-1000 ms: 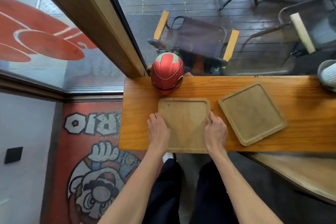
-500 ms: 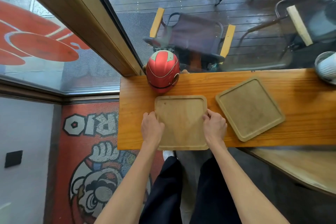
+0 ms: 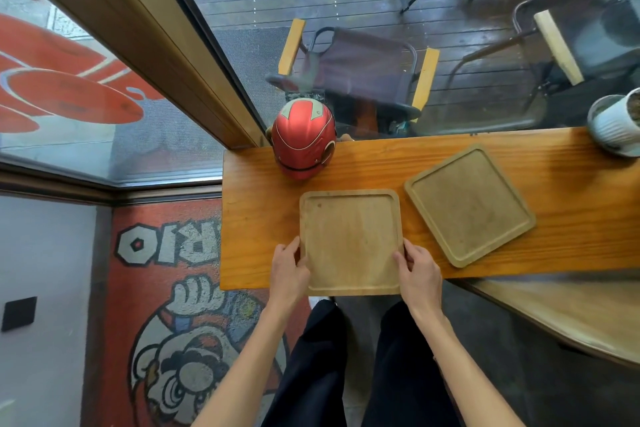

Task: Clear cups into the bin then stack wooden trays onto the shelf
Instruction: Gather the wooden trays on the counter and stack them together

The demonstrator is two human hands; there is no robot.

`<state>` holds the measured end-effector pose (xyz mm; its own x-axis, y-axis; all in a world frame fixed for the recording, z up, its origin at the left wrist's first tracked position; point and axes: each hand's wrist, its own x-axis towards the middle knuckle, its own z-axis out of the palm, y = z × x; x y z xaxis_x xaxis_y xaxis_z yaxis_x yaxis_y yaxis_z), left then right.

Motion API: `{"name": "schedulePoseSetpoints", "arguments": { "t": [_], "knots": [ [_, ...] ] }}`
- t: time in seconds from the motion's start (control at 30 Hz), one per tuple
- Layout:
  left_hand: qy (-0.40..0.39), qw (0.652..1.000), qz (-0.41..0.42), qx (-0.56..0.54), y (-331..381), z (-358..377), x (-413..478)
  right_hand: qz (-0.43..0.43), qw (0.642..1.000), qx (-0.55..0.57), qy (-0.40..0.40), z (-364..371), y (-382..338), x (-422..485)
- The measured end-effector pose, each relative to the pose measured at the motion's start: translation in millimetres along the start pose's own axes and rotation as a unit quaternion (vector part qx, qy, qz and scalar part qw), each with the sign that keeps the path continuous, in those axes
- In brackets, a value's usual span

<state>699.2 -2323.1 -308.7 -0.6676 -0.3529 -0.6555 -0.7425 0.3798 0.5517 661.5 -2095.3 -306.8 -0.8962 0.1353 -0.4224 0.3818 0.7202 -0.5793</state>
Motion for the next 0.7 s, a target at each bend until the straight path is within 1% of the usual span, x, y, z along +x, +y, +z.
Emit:
{"name": "schedulePoseSetpoints", "arguments": {
  "t": [0.17,0.27,0.33,0.37,0.43,0.47,0.5,0.53,0.57,0.6,0.63,0.67,0.7],
  "knots": [
    [-0.003,1.0,0.002,-0.018,-3.6,-0.7,1.5,-0.019,1.0,0.0,-0.017,-0.7,7.1,6.4],
    [-0.012,1.0,0.009,0.001,-2.5,-1.9,2.4,-0.024,0.999,-0.004,-0.03,-2.3,10.5,7.9],
    [-0.034,0.999,0.007,0.024,4.5,-4.5,1.3,-0.021,0.999,-0.001,-0.048,-5.7,10.1,9.2],
    [-0.048,0.998,-0.004,0.038,10.3,-5.4,0.1,-0.018,0.998,-0.002,-0.064,-9.1,8.8,10.6],
    [-0.059,0.994,-0.055,0.071,26.1,-5.0,-4.4,-0.021,0.994,-0.008,-0.104,-20.3,7.2,15.3],
    [-0.037,0.992,-0.077,0.095,36.7,-3.5,-8.5,-0.024,0.993,-0.015,-0.117,-29.9,6.6,18.2],
    [0.007,0.99,-0.077,0.12,50.7,-1.5,-15.5,-0.025,0.993,-0.019,-0.116,-42.9,6.6,22.6],
    [0.061,0.989,-0.049,0.127,63.4,3.5,-21.8,-0.023,0.994,-0.017,-0.102,-59.3,7.1,28.6],
    [0.105,0.989,-0.004,0.108,77.8,10.6,-28.7,-0.018,0.997,-0.011,-0.075,-79.2,8.2,35.4],
    [0.119,0.99,0.042,0.066,93.4,20.2,-36.2,-0.011,0.999,-0.007,-0.043,-101.0,11.1,43.5],
    [0.101,0.992,0.072,0.021,111.4,31.6,-43.5,-0.003,1.0,-0.008,-0.014,-123.7,15.7,53.2],
    [0.061,0.995,0.079,-0.017,131.4,46.4,-48.9,0.01,1.0,-0.012,0.011,-145.4,22.3,65.8],
    [0.011,0.997,0.063,-0.043,150.5,63.3,-50.8,0.024,0.999,-0.02,0.031,-164.0,29.4,80.4]
  ]
}}
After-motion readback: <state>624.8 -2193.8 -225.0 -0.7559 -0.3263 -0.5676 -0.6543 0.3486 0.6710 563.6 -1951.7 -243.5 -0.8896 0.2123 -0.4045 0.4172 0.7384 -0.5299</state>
